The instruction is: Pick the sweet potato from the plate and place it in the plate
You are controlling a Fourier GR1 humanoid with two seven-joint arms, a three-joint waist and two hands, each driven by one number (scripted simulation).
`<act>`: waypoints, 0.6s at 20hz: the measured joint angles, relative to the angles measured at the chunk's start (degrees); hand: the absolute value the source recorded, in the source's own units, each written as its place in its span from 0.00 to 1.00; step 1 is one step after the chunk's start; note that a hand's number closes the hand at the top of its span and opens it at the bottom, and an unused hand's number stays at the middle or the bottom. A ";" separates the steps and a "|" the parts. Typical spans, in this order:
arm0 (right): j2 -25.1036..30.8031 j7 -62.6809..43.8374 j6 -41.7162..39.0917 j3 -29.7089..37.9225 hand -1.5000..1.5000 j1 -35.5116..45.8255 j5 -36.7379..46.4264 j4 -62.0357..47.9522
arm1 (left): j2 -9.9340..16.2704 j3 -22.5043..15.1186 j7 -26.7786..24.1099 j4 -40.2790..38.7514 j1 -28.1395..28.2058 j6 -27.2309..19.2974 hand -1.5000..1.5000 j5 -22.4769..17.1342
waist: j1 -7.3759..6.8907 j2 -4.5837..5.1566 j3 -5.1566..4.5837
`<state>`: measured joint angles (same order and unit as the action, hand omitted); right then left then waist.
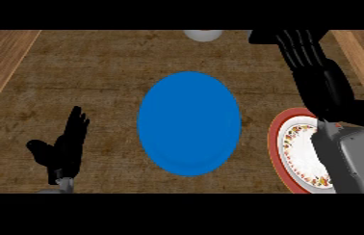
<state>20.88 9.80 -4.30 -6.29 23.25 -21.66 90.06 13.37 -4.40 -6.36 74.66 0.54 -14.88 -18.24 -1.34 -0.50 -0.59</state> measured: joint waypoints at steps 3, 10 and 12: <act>-0.21 -2.63 3.71 1.03 1.00 -0.32 2.06 -3.38 | 1.92 0.07 -0.52 0.13 -1.00 1.82 0.50 0.78 | 0.63 0.33 0.28; 6.26 -6.43 21.11 4.80 0.00 -5.96 17.02 -14.39 | 6.91 -1.62 -2.30 1.73 -2.94 5.25 0.50 4.33 | 2.72 0.98 0.13; 3.51 -4.20 29.31 5.16 0.00 -8.14 21.28 -15.89 | 7.74 -2.17 -2.22 2.25 -3.09 6.49 0.50 4.64 | 2.44 0.86 0.34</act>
<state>24.38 5.60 25.02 -1.13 15.11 -0.38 74.17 21.11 -6.57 -8.58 76.91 -2.55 -8.39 -13.60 1.10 0.36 -0.25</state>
